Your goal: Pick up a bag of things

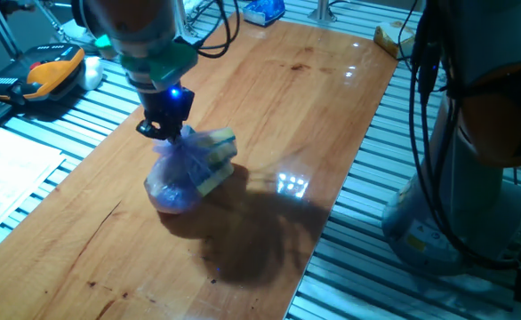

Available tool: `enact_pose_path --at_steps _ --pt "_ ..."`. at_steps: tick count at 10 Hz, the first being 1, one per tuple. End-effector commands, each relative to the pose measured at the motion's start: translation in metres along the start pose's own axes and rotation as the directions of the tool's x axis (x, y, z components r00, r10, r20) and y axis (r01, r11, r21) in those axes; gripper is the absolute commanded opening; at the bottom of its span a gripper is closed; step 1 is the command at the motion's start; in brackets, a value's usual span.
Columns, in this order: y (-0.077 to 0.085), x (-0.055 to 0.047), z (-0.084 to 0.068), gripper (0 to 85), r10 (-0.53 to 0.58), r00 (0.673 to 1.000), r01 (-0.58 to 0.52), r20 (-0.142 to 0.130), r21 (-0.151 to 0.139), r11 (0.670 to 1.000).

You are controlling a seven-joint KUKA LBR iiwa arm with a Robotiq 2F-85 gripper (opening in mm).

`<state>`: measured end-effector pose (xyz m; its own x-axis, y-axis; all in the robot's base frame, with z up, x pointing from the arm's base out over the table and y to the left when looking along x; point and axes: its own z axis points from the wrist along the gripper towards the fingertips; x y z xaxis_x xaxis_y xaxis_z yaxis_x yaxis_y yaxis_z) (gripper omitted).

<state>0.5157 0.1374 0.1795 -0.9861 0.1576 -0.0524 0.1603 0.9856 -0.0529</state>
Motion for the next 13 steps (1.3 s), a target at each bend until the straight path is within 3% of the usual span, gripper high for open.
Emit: enact_pose_path --at_steps 1,3,4,6,9,11,12,13 --pt "0.000 0.000 0.000 0.0 -0.002 1.000 0.001 -0.008 -0.014 1.000" --pt "0.000 0.000 0.000 0.0 0.042 0.997 -0.043 -0.069 -0.023 0.999" --pt "-0.007 0.000 0.000 0.0 0.056 0.995 -0.060 -0.076 -0.040 0.997" --pt "-0.021 -0.004 -0.016 0.0 0.056 0.994 -0.059 -0.090 -0.036 0.998" --pt "-0.030 -0.006 -0.050 0.0 0.038 0.996 -0.037 -0.075 0.017 0.999" --pt "-0.032 -0.002 -0.066 0.0 0.035 0.998 -0.034 -0.058 0.031 0.999" --pt "-0.033 0.001 -0.072 0.0 0.038 0.998 -0.037 -0.057 0.026 0.999" --pt "-0.036 0.003 -0.077 0.0 0.046 0.997 -0.045 -0.054 0.003 0.999"
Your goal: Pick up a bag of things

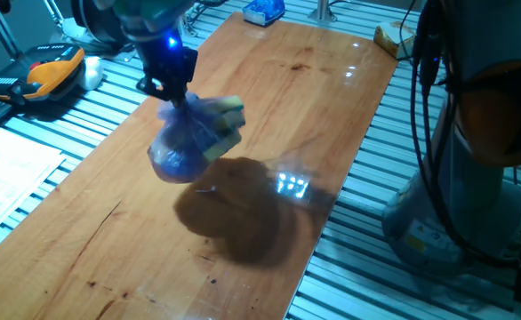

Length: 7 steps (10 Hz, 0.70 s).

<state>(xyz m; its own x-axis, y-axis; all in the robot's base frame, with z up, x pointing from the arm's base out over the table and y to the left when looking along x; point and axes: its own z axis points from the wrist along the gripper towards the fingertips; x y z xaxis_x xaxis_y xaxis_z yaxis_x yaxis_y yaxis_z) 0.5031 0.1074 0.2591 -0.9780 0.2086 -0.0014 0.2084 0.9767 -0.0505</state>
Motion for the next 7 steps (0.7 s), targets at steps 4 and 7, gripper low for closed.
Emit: enact_pose_path --at_steps 4,7 --pt "0.007 0.007 -0.014 0.0 0.028 1.000 -0.029 -0.004 -0.038 0.999" --pt "0.006 0.011 -0.019 0.0 0.034 0.999 -0.035 -0.007 -0.043 0.998"
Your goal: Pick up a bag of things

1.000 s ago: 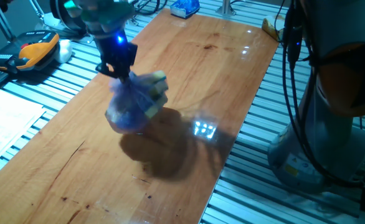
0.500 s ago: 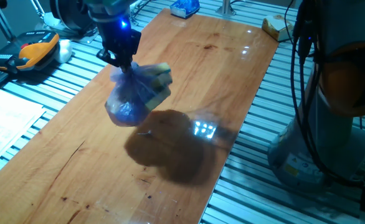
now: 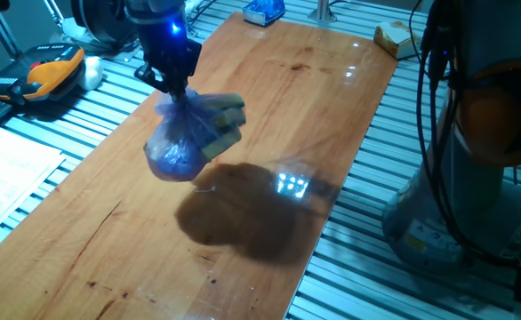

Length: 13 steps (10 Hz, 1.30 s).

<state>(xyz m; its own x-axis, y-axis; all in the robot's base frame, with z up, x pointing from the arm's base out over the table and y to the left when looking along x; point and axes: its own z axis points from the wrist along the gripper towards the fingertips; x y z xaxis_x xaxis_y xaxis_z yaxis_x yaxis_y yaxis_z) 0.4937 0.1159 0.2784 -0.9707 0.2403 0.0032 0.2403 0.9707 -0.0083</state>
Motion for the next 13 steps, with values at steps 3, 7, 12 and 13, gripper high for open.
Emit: enact_pose_path --at_steps 3,7,12,13 --pt "-0.0051 0.0023 -0.0056 0.0 -0.022 1.000 0.022 0.004 -0.001 1.000" --pt "-0.0064 0.0035 -0.0067 0.0 -0.071 0.997 0.071 -0.013 0.009 0.997" --pt "-0.0082 0.0031 -0.0067 0.0 -0.121 0.993 0.122 -0.013 0.011 0.993" --pt "-0.0087 0.0031 -0.0068 0.0 -0.122 0.992 0.122 -0.013 0.010 0.993"
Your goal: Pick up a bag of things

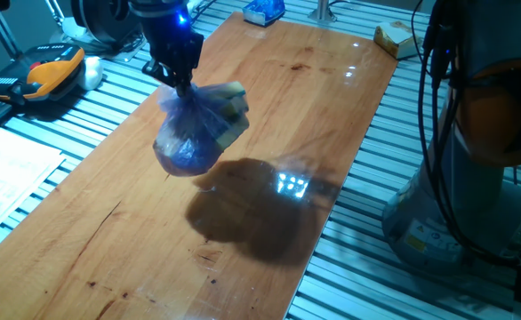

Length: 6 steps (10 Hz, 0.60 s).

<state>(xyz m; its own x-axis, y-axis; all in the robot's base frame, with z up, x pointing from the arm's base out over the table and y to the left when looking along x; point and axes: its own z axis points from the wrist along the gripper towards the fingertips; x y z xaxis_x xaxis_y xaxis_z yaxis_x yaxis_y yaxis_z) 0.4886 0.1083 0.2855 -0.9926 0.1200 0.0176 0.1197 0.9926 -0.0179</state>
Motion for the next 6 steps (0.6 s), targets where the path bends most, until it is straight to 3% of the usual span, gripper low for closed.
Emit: enact_pose_path --at_steps 1,6 --pt "-0.0003 0.0001 -0.0005 0.0 -0.002 1.000 0.002 0.000 0.000 1.000" --pt "-0.0025 0.0002 -0.0022 0.0 -0.024 1.000 0.024 0.010 0.002 1.000"
